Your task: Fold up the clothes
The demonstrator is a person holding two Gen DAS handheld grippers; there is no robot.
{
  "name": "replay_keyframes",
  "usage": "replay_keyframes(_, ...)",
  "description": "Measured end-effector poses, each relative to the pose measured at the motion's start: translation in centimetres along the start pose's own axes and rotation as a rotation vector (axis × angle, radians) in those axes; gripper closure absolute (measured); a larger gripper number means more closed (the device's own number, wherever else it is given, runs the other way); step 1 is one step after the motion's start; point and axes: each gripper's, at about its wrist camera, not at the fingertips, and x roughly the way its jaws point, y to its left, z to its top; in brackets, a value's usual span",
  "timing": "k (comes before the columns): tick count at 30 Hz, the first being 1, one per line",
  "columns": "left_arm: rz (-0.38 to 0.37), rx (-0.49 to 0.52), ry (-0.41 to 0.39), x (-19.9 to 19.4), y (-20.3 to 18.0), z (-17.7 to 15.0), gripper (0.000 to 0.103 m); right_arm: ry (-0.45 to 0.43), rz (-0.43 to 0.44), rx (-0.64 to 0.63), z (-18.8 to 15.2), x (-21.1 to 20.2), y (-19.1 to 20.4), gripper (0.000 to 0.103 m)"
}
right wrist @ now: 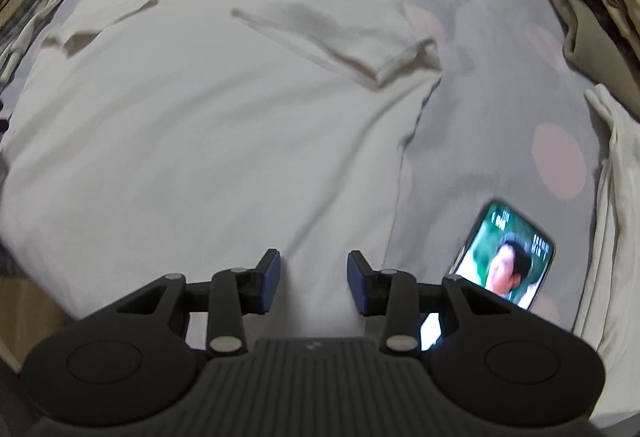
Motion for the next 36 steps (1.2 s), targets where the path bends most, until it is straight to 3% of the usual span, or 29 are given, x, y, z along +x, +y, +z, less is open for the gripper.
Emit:
replay_keyframes(8, -0.023, 0.016, 0.159, -0.1, -1.2, -3.4, 0.06, 0.076, -0.025, -0.146, -4.6, -0.3, 3.0, 0.062)
replay_keyframes(14, -0.025, 0.041, 0.262, 0.8, -1.9, -5.3, 0.06, 0.155, -0.07, -0.127, -6.3, 0.0, 3.0, 0.059)
replay_keyframes(21, -0.019, 0.054, 0.253, 1.1, -1.8, -5.5, 0.06, 0.216, -0.103, -0.095, -6.3, 1.8, 2.8, 0.059)
replay_keyframes(23, -0.021, 0.053, 0.242, 1.1, -1.8, -5.5, 0.062, 0.202, -0.094, -0.093, -6.1, 1.7, 3.2, 0.072)
replay_keyframes(26, -0.035, 0.055, 0.203, 0.2, -1.8, -5.1, 0.092, 0.179, -0.08, -0.127, -5.9, 1.2, 4.4, 0.094)
replay_keyframes(27, -0.044, 0.052, 0.187, -0.2, -1.8, -5.0, 0.1, 0.168, -0.08, -0.143, -5.9, 0.9, 4.9, 0.095)
replay_keyframes(31, -0.08, 0.037, 0.125, -1.8, -1.5, -4.3, 0.101, 0.09, -0.044, -0.147, -5.3, -1.8, 5.5, 0.096)
replay_keyframes(36, -0.094, -0.052, 0.027, -4.6, -0.4, -2.9, 0.101, -0.014, -0.021, -0.094, -4.0, -4.9, 4.7, 0.096)
